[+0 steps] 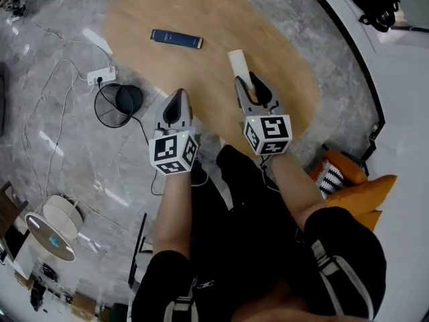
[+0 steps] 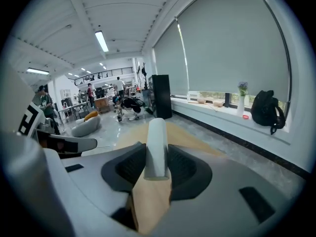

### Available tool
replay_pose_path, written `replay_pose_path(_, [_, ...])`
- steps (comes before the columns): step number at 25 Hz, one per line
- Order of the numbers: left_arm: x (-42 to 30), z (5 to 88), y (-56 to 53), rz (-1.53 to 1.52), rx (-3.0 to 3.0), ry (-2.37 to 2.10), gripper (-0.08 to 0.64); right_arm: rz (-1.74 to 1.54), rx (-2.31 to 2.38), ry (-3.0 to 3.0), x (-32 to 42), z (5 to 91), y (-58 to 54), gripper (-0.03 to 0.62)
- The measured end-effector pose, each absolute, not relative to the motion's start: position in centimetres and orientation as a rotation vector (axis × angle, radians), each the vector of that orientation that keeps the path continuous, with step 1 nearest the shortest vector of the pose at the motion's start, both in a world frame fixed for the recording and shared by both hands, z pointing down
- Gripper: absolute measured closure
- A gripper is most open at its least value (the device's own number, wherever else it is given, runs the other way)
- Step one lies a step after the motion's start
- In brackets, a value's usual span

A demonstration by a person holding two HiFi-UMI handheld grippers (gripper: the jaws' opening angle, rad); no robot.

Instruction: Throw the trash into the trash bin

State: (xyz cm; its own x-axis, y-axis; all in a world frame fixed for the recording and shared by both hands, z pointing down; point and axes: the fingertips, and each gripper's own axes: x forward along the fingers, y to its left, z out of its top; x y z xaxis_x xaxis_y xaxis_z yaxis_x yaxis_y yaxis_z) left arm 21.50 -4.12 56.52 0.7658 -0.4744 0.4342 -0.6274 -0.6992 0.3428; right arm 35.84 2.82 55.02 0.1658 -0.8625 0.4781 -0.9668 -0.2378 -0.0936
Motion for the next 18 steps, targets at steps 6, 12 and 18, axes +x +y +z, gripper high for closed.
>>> replay_pose_path(6, [10.6,57.8,-9.2,0.41,2.401,-0.968,0.551,0.64,2.009,-1.97,23.7,56.2,-5.2,0.456])
replay_pose_path(12, [-2.1,60.9,-13.5,0.399,2.296,-1.121,0.551,0.64,1.795,-2.109,11.0,59.0,-11.7,0.456])
replay_pose_path(18, [-13.5,64.2,-15.8,0.417,2.165,-1.271,0.551,0.69,1.548,-2.194,0.1,63.9,-14.7,0.456])
